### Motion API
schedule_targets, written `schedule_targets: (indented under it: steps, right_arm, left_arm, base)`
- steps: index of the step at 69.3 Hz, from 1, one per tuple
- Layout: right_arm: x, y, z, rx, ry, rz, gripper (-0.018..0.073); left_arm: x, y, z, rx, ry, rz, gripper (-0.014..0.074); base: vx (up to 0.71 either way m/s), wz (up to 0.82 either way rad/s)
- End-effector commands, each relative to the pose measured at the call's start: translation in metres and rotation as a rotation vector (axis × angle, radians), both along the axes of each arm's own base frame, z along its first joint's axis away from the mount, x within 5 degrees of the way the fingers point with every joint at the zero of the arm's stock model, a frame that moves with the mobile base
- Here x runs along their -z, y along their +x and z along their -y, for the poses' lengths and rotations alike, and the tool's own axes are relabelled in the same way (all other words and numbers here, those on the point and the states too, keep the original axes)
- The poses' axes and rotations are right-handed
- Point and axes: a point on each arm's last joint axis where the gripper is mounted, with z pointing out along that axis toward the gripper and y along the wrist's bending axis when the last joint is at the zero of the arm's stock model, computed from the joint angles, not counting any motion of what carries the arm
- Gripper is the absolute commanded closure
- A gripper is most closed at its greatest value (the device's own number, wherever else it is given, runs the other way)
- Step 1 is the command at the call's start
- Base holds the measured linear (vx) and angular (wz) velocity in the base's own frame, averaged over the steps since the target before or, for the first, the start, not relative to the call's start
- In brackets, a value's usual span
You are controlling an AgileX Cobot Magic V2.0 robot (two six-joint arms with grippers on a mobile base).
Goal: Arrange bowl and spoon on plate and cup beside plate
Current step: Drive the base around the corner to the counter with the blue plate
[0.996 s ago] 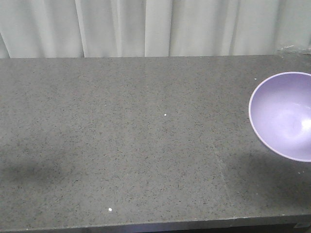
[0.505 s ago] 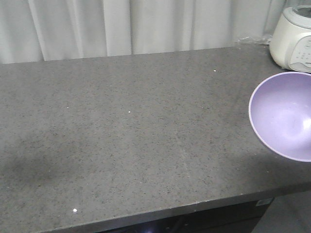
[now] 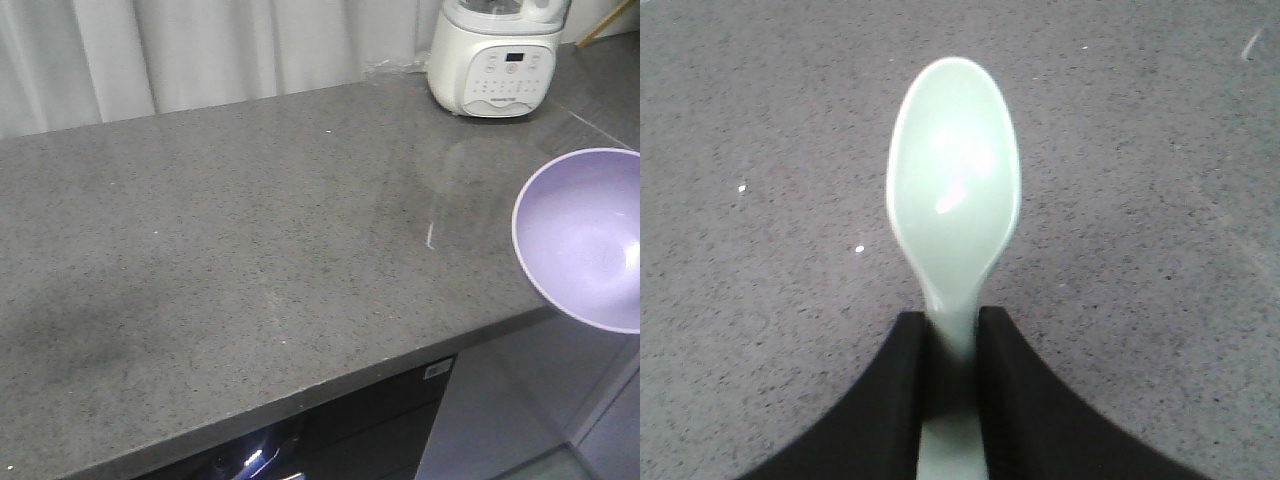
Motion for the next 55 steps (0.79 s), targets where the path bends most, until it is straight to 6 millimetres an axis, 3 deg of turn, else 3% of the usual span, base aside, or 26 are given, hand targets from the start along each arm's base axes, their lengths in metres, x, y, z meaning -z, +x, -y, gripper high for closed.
schedule_targets:
  steps: [1, 55]
  right_arm:
    - [-0.0142, -0.0030, 0.0005, 0.003, -0.002, 0.094, 0.0565]
    - [-0.0143, -0.0029, 0.0005, 0.003, -0.002, 0.094, 0.0565]
  left_arm:
    - [-0.0156, -0.0020, 0.0003, 0.002, -0.012, 0.101, 0.0604]
    - [-0.0156, -0.0020, 0.0003, 0.002, -0.012, 0.101, 0.0604]
  base:
    - [-0.05, -0.41]
    - [-0.05, -0.42]
